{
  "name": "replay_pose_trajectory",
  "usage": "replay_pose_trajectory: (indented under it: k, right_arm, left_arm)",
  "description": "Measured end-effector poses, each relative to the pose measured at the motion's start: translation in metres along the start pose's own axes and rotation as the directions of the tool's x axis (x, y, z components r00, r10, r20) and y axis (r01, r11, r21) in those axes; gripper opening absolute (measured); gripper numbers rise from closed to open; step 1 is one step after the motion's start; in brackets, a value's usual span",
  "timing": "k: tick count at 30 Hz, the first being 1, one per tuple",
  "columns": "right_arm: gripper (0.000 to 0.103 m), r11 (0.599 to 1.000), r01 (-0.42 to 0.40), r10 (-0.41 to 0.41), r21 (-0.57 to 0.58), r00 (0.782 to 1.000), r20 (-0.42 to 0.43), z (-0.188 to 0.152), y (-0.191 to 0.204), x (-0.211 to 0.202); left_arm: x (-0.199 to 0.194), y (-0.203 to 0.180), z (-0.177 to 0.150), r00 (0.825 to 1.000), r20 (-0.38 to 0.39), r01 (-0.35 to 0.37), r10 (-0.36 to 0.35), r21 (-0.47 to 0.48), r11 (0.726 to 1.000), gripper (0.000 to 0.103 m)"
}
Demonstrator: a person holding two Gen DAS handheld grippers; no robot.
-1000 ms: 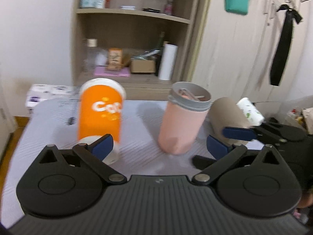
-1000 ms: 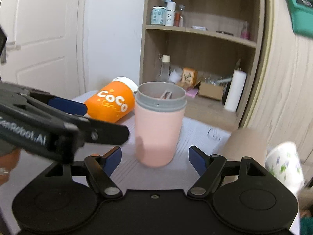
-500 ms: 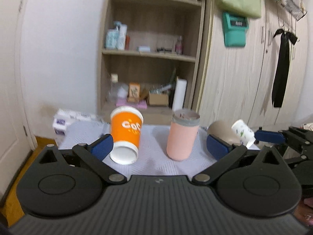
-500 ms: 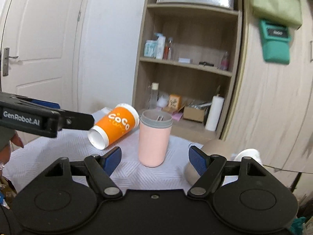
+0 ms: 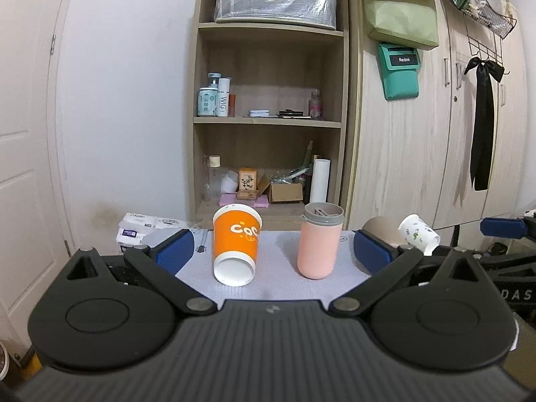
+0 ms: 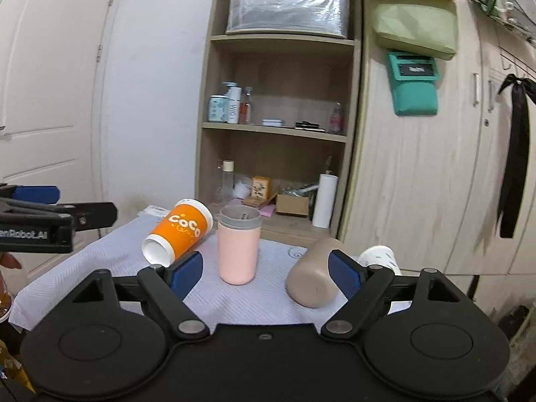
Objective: Flip cup upright
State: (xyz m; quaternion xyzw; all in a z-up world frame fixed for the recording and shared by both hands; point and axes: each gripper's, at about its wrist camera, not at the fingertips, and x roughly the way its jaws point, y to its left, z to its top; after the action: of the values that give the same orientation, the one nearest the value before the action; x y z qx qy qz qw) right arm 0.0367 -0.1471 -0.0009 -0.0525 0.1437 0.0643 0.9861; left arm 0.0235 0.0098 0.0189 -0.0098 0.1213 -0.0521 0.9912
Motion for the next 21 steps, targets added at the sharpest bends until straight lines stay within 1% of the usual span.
replay_pose_trajectory:
  k: [2, 4, 7, 11, 12, 13, 17, 21]
  right_arm:
    - [0.09, 1.0, 0.012, -0.012, 0.013, 1.0, -0.012, -0.001, -0.001, -0.006]
    - [0.094, 0.999, 0.028, -0.027, 0.031, 0.999, -0.024, -0.002, -0.004, -0.008]
    - [0.095, 0.998, 0.049, -0.048, 0.044, 0.998, -0.026, -0.003, -0.004, -0.015]
    - [0.097, 0.998, 0.051, -0.05, 0.045, 0.998, -0.029, -0.004, -0.002, -0.019]
    - [0.098, 0.998, 0.056, -0.055, 0.043, 0.998, -0.03, -0.005, -0.001, -0.02]
    - [0.103, 0.997, 0.06, -0.059, 0.043, 0.998, -0.032, -0.005, -0.001, -0.02]
    - [0.103, 0.994, 0.087, -0.084, 0.072, 0.995, -0.045, -0.006, -0.002, -0.022]
    - [0.103, 0.991, 0.111, -0.106, 0.082, 0.993, -0.055, -0.004, -0.002, -0.021]
  left_arm:
    - [-0.004, -0.002, 0.0, 1.0, -0.014, -0.005, 0.005, 0.007, 1.0, 0.103]
    - [-0.007, -0.006, 0.001, 1.0, -0.012, -0.006, 0.006, 0.027, 1.0, 0.103]
    - [-0.011, -0.01, 0.001, 1.0, -0.015, -0.019, 0.02, 0.044, 0.999, 0.103]
    - [-0.013, -0.01, 0.001, 0.999, -0.037, -0.038, 0.039, 0.035, 0.999, 0.103]
    - [-0.013, -0.01, 0.001, 0.998, -0.042, -0.043, 0.044, 0.033, 0.999, 0.103]
    - [-0.013, -0.01, 0.001, 0.998, -0.048, -0.048, 0.05, 0.032, 0.998, 0.103]
    - [-0.012, -0.009, 0.0, 0.996, -0.069, -0.055, 0.057, 0.034, 0.998, 0.103]
    - [-0.01, -0.009, 0.0, 0.994, -0.094, -0.047, 0.049, 0.023, 0.999, 0.103]
